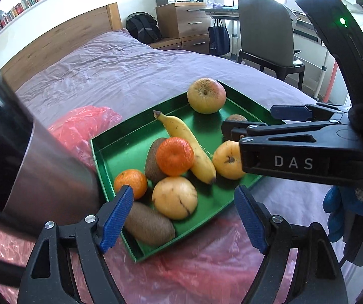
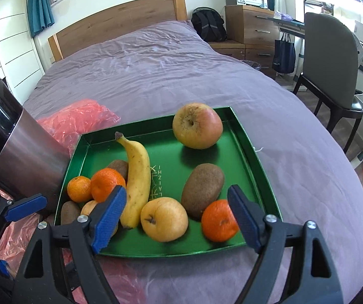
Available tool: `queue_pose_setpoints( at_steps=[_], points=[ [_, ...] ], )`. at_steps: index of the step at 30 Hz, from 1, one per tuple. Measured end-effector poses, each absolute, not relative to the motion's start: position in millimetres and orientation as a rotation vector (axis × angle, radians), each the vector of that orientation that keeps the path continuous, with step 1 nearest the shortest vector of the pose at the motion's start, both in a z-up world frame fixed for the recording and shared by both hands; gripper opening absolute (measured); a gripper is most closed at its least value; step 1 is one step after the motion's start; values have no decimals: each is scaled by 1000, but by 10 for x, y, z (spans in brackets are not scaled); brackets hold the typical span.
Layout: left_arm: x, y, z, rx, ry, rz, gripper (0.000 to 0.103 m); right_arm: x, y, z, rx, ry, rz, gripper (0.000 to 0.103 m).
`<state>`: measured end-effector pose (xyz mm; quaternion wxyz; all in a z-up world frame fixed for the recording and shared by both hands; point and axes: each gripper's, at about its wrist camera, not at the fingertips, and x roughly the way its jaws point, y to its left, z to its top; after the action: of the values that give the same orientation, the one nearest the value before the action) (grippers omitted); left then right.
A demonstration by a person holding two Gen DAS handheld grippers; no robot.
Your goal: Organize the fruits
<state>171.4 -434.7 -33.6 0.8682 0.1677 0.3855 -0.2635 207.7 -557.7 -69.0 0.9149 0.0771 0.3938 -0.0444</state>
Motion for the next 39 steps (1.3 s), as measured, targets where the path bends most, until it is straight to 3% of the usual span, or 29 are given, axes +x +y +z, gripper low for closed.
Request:
queue_pose_setpoints(
  at_steps=[13, 39],
  points=[
    [1252, -3680, -109, 256, 799, -500, 81, 1497, -5177, -524, 151, 816, -76, 103],
    [564, -1871, -249, 110, 800, -240, 85, 639, -3690, -458, 12, 762, 47, 103]
  ],
)
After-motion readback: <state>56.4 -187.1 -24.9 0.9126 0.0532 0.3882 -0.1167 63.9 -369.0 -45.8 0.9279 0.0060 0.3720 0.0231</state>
